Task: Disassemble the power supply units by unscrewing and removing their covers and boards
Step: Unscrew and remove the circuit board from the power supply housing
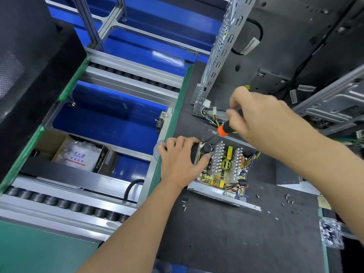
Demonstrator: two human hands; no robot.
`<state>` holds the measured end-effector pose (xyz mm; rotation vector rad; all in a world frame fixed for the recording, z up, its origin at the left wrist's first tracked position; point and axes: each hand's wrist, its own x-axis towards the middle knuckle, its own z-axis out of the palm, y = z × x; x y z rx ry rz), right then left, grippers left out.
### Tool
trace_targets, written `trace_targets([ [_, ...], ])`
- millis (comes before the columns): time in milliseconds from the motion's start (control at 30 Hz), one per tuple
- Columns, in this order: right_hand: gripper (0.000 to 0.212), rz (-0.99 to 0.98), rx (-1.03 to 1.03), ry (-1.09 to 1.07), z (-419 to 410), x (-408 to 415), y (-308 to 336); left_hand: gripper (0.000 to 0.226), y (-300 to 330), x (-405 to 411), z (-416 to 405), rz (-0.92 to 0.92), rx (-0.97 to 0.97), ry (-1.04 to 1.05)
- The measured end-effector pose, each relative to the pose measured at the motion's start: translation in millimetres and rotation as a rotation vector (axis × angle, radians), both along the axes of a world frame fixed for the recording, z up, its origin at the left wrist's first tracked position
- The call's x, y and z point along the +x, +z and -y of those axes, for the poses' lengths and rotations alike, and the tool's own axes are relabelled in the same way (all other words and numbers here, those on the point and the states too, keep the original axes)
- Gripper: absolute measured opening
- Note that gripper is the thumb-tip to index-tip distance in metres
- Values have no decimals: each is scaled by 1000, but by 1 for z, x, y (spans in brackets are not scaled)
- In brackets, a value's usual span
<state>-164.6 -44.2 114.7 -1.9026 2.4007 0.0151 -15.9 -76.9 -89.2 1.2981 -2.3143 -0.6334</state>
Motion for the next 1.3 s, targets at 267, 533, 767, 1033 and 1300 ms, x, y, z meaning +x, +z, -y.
trace_targets([
  [267, 30, 48, 10, 34, -4, -5, -1, 49, 1, 1, 0, 3, -1, -7],
  [533, 19, 25, -74, 67, -7, -6, -7, 49, 1, 1, 1, 13, -3, -7],
  [767, 11, 170, -279, -82, -21, -21, 2, 37, 2, 1, 1, -33, 54, -21],
  [1033, 14, 278, -361, -345, -83, -55, 18, 31, 7, 3, 3, -150, 175, 3],
  [1300, 15, 237, -348, -548, -139, -85, -6, 16, 82, -35, 3, -390, 160, -219],
])
